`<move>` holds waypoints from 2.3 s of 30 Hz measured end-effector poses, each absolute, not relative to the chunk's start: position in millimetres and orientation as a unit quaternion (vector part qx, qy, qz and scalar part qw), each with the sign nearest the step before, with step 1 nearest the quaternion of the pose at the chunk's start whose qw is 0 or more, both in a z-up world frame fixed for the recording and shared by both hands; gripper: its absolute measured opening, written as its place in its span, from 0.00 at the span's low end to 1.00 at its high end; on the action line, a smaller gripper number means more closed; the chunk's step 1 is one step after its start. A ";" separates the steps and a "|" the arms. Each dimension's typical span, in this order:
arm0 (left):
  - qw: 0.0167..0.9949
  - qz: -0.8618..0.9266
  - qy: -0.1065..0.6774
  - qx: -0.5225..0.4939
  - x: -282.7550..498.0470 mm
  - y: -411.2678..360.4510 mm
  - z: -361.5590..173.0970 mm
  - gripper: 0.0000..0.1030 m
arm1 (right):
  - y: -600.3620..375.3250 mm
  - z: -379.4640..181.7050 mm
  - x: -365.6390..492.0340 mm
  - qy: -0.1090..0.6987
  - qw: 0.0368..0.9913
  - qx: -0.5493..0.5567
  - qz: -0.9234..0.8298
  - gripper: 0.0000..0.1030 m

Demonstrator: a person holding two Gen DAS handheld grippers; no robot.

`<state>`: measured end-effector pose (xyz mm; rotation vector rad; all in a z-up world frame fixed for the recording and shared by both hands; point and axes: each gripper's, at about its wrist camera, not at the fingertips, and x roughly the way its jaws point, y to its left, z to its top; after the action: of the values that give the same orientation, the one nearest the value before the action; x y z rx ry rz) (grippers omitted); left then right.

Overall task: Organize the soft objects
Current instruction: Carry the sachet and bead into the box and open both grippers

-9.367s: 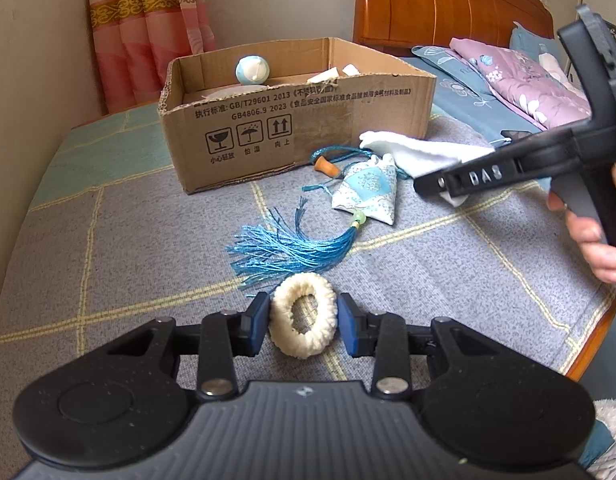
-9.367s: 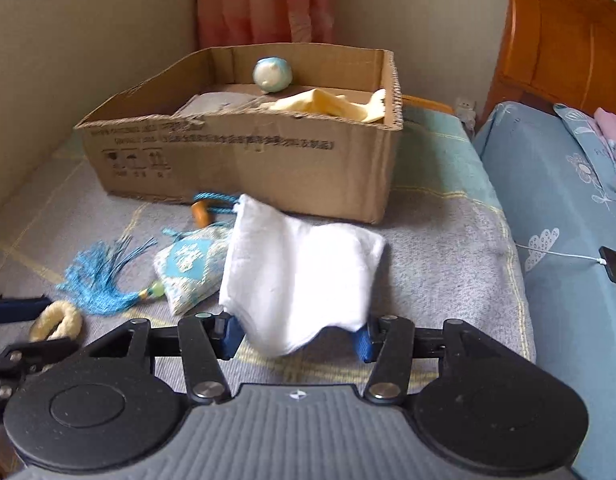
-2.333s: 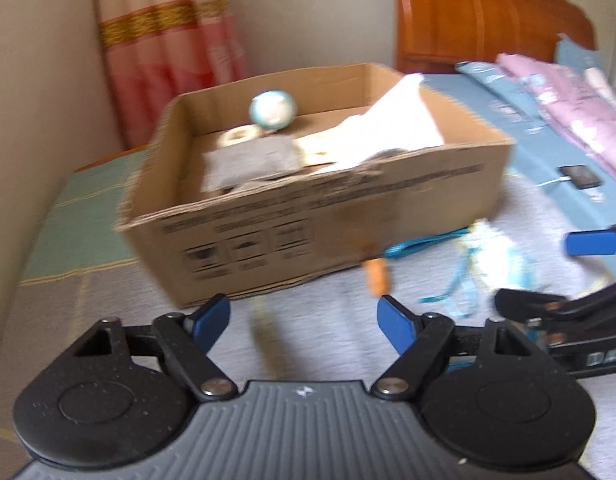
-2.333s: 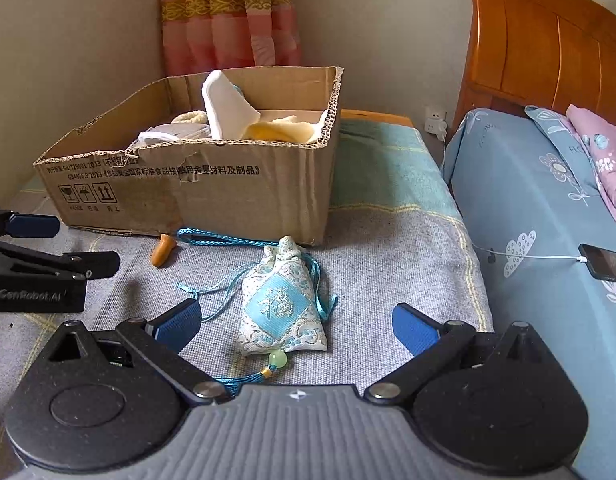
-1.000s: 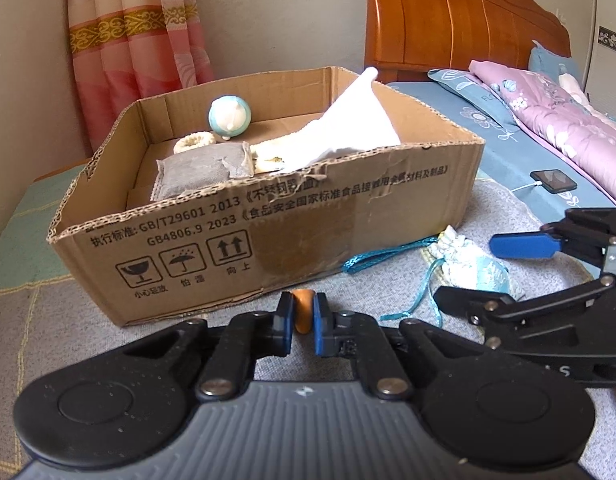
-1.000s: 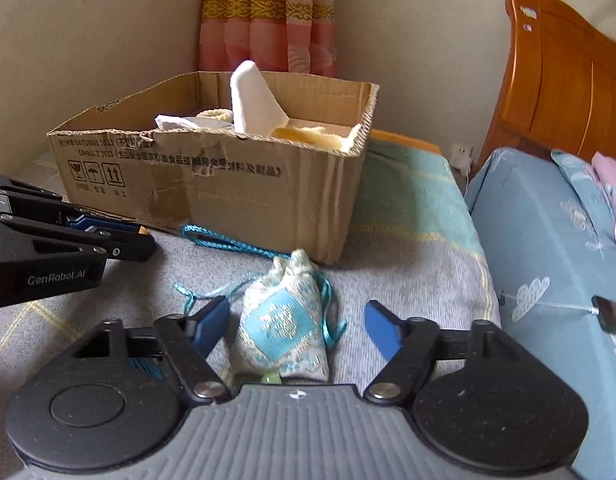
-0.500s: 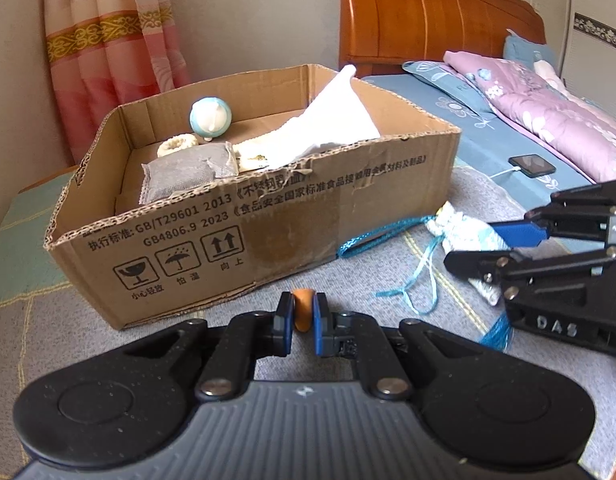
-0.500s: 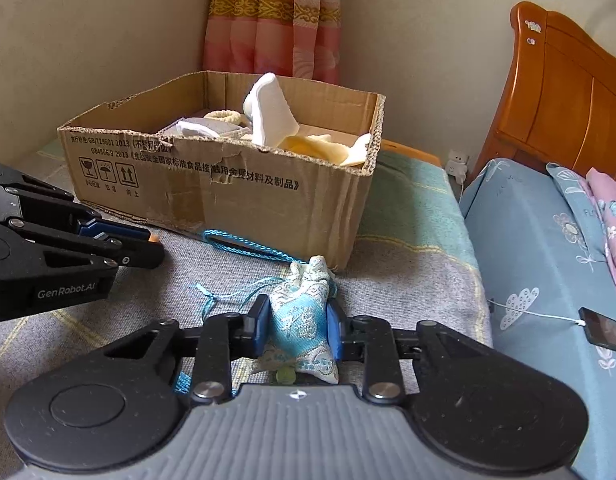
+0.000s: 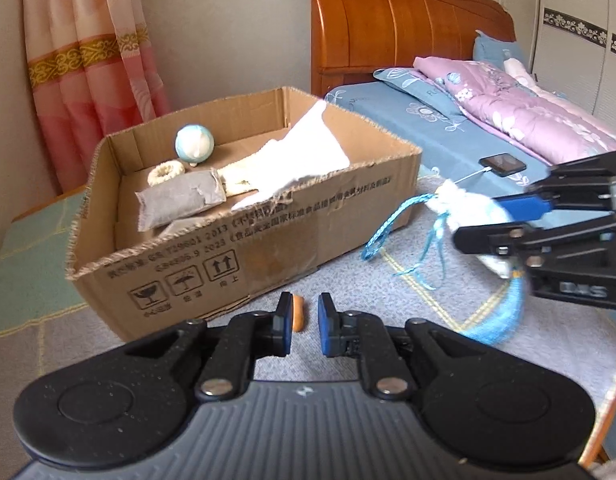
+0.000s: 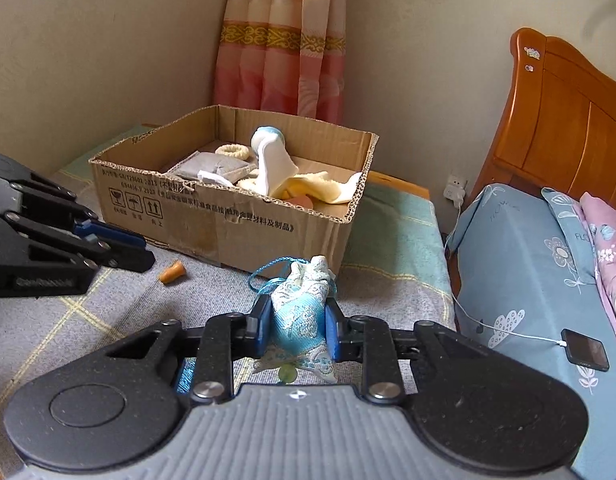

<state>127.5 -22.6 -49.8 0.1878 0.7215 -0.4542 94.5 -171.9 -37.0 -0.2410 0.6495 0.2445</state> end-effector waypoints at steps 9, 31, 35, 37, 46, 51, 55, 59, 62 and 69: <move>0.908 -0.205 0.359 0.074 143.3 -29.1 -71.3 0.29 | -172.8 -34.2 92.7 0.319 0.934 -0.107 0.117 0.30; 0.915 -0.251 0.309 0.067 125.5 -1.9 17.3 0.08 | -173.8 -3.3 82.1 0.293 0.936 -0.128 0.146 0.30; 0.929 -0.231 0.278 0.085 153.1 -1.1 36.7 0.08 | -175.7 17.2 82.1 0.279 0.938 -0.122 0.166 0.30; 0.932 -0.217 0.279 0.086 173.1 -0.5 35.1 0.10 | -175.7 27.8 83.9 0.270 0.940 -0.121 0.170 0.30; 0.944 -0.150 0.285 0.078 196.1 22.9 12.2 0.91 | -170.0 78.3 117.2 0.219 0.952 -0.126 0.172 0.30; 0.949 -0.126 0.282 0.061 157.7 34.9 11.9 1.00 | -154.3 91.7 163.3 0.215 0.952 -0.142 0.168 0.30; 0.948 -0.124 0.288 0.051 134.1 37.3 8.4 0.99 | -139.0 94.1 206.0 0.229 0.950 -0.139 0.160 0.30; 0.944 -0.123 0.300 0.054 120.7 37.3 4.6 0.99 | -127.9 91.7 239.8 0.248 0.951 -0.119 0.143 0.43; 0.946 -0.103 0.304 0.056 117.0 37.6 5.0 0.99 | -125.3 84.5 251.0 0.271 0.949 -0.101 0.128 0.81; 0.947 -0.063 0.306 0.072 116.1 36.9 18.5 0.99 | -126.6 67.5 229.3 0.324 0.936 -0.098 0.093 0.93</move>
<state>116.1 36.9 18.5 0.1464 0.6237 -0.1287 229.3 -126.6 67.5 -0.1998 0.6619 0.1892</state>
